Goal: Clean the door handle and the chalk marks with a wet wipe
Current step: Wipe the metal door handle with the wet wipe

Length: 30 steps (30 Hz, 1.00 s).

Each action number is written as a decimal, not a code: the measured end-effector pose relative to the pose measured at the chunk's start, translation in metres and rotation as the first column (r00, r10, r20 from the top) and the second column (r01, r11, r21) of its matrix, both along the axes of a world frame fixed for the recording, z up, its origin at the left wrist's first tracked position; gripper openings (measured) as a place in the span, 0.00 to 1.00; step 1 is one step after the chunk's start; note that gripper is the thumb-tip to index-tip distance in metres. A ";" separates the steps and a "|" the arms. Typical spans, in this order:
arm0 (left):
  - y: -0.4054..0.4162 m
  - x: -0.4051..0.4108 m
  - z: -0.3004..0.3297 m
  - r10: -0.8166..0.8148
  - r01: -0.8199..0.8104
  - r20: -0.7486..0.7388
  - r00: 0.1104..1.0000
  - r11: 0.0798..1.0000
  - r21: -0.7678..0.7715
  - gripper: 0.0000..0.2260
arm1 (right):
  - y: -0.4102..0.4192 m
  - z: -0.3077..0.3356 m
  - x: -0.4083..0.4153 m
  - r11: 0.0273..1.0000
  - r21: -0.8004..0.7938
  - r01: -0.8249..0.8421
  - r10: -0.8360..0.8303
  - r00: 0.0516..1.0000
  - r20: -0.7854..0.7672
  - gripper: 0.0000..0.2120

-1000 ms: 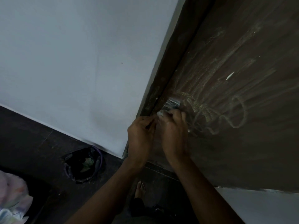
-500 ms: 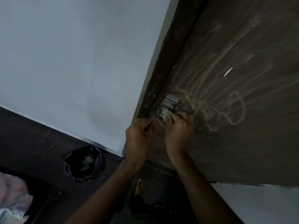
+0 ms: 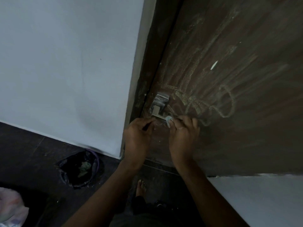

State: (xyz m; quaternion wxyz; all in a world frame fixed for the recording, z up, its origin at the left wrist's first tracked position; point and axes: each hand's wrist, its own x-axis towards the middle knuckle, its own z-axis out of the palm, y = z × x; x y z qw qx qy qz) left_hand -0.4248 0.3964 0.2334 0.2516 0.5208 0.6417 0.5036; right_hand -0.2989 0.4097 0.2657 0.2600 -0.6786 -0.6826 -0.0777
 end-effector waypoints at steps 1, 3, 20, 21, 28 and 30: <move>0.001 0.000 0.000 -0.002 0.002 0.001 1.000 1.000 0.002 0.09 | 0.002 0.000 -0.007 0.999 0.003 -0.046 0.046 0.999 0.010 0.11; 0.005 -0.002 0.001 -0.006 0.006 0.020 1.000 1.000 0.000 0.08 | 0.005 -0.002 -0.023 0.991 -0.009 -0.137 0.137 0.990 0.039 0.12; 0.003 0.016 0.000 -0.105 0.104 0.090 0.990 0.994 0.017 0.10 | -0.003 -0.011 0.017 1.000 0.013 -0.003 0.007 0.950 -0.313 0.09; 0.003 0.017 0.000 -0.106 0.104 0.097 0.990 0.994 0.024 0.10 | -0.006 -0.012 0.021 0.999 -0.024 0.046 -0.052 0.918 -0.393 0.09; -0.001 0.021 -0.009 -0.089 0.108 0.217 0.972 0.991 -0.080 0.09 | -0.003 -0.027 0.014 0.887 -0.461 0.010 -0.457 0.157 -0.876 0.07; -0.004 0.022 -0.011 -0.072 0.106 0.257 0.964 0.987 -0.123 0.08 | 0.006 -0.019 0.012 0.883 -0.462 -0.089 -0.467 -0.282 -0.838 0.06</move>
